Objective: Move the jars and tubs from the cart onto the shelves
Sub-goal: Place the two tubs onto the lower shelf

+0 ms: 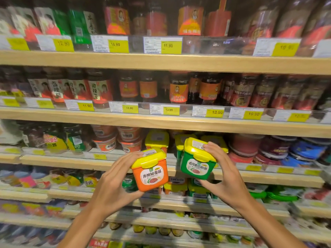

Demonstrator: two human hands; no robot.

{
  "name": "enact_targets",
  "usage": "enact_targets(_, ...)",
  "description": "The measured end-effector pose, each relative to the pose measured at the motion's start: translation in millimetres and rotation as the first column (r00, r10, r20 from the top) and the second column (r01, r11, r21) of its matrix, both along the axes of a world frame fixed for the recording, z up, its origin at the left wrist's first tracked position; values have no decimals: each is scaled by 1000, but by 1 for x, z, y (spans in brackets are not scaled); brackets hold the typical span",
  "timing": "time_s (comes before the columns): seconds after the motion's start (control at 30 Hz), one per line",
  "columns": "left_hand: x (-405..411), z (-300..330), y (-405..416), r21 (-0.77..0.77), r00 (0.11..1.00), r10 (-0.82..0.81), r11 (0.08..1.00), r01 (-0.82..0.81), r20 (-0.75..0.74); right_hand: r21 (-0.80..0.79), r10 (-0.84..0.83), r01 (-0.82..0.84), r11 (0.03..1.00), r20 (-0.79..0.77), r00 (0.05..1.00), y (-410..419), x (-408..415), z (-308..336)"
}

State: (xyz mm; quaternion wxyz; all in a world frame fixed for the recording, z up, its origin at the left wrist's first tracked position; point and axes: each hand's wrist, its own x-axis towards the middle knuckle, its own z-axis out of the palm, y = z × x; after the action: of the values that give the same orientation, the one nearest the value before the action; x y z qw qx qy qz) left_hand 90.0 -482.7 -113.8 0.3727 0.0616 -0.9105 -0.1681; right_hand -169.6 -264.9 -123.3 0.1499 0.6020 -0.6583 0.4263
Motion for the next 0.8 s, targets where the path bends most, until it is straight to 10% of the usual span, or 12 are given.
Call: enact_targets(0.8, -5, -60, -14, -169, 988, -103, 982, 83, -112, -102, -114, 83, 991, -346, 931, -25, -18, -18)
